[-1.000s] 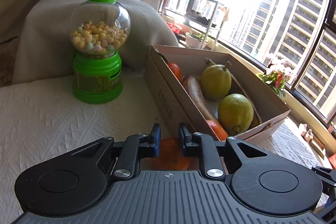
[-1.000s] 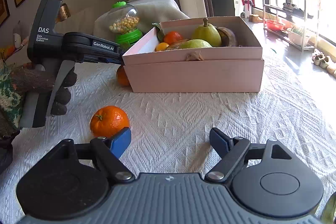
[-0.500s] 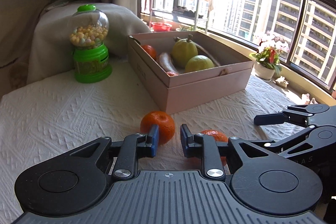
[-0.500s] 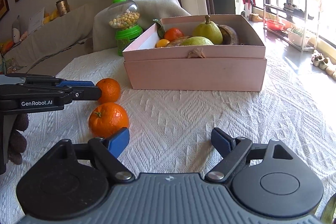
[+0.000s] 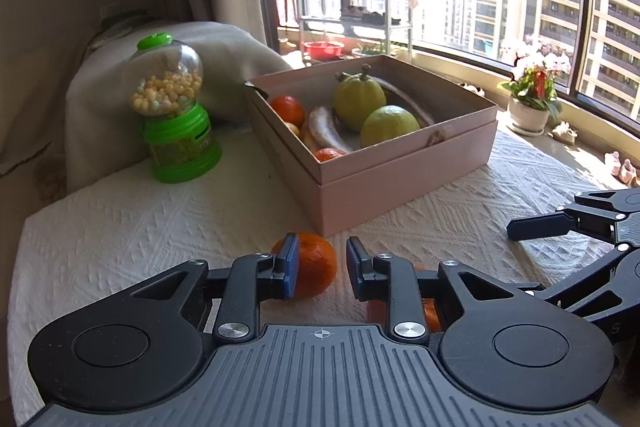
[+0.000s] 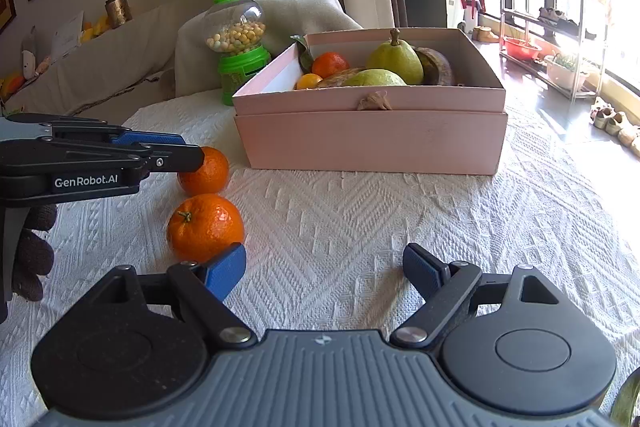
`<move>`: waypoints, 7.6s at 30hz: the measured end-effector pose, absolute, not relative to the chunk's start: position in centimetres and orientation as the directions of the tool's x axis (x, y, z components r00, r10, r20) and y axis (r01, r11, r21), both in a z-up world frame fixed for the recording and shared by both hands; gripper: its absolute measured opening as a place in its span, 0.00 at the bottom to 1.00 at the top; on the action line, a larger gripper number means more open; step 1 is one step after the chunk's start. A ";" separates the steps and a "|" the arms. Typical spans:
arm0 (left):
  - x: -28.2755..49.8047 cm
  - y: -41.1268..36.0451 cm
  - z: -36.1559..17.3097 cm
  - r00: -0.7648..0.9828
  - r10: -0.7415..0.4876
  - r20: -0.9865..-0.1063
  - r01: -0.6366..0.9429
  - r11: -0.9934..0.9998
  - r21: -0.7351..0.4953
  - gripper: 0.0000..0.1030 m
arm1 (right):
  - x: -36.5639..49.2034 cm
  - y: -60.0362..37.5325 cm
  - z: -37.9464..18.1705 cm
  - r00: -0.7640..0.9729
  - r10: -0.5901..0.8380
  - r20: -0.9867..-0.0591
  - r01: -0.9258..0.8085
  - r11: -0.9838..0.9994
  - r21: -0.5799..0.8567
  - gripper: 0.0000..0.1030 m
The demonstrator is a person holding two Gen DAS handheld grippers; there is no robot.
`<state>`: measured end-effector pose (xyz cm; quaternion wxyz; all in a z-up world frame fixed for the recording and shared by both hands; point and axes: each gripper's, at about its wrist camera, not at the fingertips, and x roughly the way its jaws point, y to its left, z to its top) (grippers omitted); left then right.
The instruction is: Organize fruits
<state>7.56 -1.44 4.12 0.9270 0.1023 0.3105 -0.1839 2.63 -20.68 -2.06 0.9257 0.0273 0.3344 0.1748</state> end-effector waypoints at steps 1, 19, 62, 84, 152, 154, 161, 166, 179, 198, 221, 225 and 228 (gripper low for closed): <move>7.5 -1.6 4.1 0.734 -0.288 -0.615 0.416 0.906 0.072 0.35 | 2.6 -20.7 -2.1 0.715 0.343 -0.609 -0.305 0.937 0.169 0.84; 8.3 -2.1 4.0 0.749 -0.236 -0.619 0.383 0.917 0.113 0.38 | 2.6 -20.7 -2.1 0.715 0.344 -0.608 -0.306 0.937 0.170 0.84; 8.5 -0.2 3.4 0.745 -0.275 -0.608 0.359 0.933 0.017 0.61 | 1.7 -24.3 -2.0 0.746 0.180 -0.641 -0.226 0.974 0.010 0.80; 3.8 -0.1 4.3 0.683 -0.428 -0.591 0.454 0.883 -0.115 0.23 | 2.3 -24.4 -2.1 0.687 0.233 -0.689 -0.303 0.953 0.020 1.00; 17.0 -3.2 10.4 0.699 -0.454 -0.553 0.418 0.886 -0.200 0.47 | 8.3 -25.1 14.6 0.869 0.304 -0.391 -0.329 0.944 0.001 0.46; 19.8 -3.1 8.8 0.648 -0.459 -0.608 0.385 0.886 -0.259 0.46 | 10.3 -24.6 14.8 0.856 0.314 -0.411 -0.337 0.941 0.016 0.46; 18.0 0.5 7.5 0.733 -0.457 -0.503 0.346 0.888 -0.302 0.46 | 17.3 -22.1 12.0 0.761 0.352 -0.545 -0.340 0.932 0.127 0.46; 13.6 2.3 7.2 0.790 -0.381 -0.481 0.314 0.925 -0.217 0.46 | 22.4 -18.4 9.4 0.732 0.346 -0.586 -0.317 0.935 0.157 0.46; 4.9 4.8 2.2 0.753 -0.254 -0.607 0.212 0.967 -0.142 0.46 | 12.6 -19.0 7.9 0.781 0.284 -0.557 -0.299 0.952 0.067 0.77; 2.8 -3.0 0.1 0.786 -0.090 -0.612 0.117 0.993 0.003 0.64 | 3.2 -22.2 -2.0 0.741 0.126 -0.660 -0.151 0.988 0.019 0.92; 3.2 -3.5 0.0 0.790 -0.067 -0.610 0.096 0.995 0.013 0.67 | 2.6 -22.3 -2.8 0.776 0.083 -0.625 -0.095 0.995 0.014 1.00; 3.2 -3.5 0.0 0.790 -0.065 -0.610 0.095 0.995 0.016 0.67 | 2.6 -22.3 -2.8 0.776 0.083 -0.625 -0.095 0.995 0.014 1.00; 3.2 -3.5 0.0 0.790 -0.066 -0.610 0.095 0.995 0.016 0.67 | 2.6 -22.3 -2.8 0.776 0.083 -0.625 -0.095 0.995 0.014 1.00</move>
